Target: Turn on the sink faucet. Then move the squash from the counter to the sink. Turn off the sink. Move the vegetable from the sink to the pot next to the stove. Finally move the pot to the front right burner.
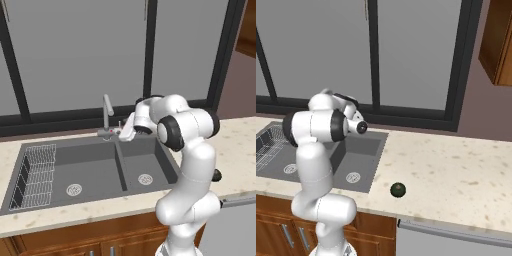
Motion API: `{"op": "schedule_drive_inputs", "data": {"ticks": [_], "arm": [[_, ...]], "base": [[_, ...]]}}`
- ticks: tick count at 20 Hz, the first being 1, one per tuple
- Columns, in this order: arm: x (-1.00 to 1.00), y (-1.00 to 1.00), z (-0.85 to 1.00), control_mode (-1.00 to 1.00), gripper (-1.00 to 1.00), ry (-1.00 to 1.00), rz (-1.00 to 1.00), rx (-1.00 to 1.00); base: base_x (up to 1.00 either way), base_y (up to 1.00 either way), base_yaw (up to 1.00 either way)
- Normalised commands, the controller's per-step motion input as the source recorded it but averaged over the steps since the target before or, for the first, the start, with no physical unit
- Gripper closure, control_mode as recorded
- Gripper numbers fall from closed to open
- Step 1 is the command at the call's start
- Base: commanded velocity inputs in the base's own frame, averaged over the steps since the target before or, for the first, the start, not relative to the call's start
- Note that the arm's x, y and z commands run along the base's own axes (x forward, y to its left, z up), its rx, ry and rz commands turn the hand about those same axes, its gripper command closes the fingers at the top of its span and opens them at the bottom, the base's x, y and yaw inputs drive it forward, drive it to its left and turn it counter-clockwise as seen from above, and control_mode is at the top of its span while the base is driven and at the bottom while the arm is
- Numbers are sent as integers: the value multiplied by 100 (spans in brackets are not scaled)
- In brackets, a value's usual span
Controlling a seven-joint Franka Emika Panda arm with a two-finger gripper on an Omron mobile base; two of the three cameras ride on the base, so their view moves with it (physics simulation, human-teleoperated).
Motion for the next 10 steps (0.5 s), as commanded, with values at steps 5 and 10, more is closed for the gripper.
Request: {"op": "schedule_drive_inputs", "data": {"ticks": [5, 10], "arm": [[21, 9, 0, -100, -100, 0, 1, 0], [22, 3, -3, -100, -100, 0, 2, 0]], "base": [[0, 0, 0], [0, 0, 0]]}}
